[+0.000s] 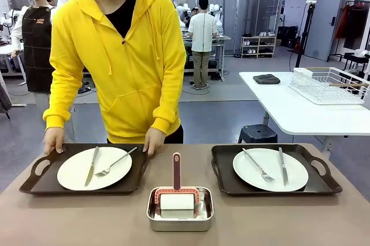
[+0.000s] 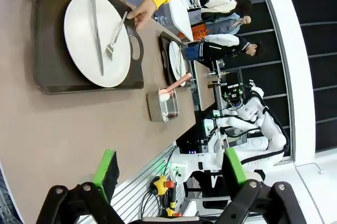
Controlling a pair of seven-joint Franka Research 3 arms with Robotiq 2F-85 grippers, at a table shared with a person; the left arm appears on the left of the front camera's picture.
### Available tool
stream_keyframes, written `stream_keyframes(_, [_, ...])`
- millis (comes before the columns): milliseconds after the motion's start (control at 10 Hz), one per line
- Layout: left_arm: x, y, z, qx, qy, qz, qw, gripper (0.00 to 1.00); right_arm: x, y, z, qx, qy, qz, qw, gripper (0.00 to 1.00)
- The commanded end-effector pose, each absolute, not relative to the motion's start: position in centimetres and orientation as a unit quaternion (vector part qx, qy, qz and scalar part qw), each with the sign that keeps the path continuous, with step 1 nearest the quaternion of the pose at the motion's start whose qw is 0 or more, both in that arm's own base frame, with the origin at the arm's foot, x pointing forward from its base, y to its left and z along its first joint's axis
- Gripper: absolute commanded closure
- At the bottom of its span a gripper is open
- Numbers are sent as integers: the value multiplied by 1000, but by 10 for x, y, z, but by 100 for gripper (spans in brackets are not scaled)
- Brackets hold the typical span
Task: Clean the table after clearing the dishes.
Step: When the left (or right) Handle tray is removed, use the left hand (or right hand) to clean the left (or right) side of the table with the Lint Roller.
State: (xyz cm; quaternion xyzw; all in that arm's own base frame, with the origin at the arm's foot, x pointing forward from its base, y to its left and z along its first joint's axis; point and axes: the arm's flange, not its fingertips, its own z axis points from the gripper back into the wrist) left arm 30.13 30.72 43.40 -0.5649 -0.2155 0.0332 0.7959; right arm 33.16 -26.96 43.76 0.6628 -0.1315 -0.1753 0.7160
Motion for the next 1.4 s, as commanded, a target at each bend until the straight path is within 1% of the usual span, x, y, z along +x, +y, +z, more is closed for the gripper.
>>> stream_keyframes(0, [297,308,434,-568,-218,25,793,0,329,-272,439,666,-132,-171,714,0])
stream_keyframes(1300, [301,307,434,-565,-216,33,796,0,329,-272,439,666,-132,-171,714,0])
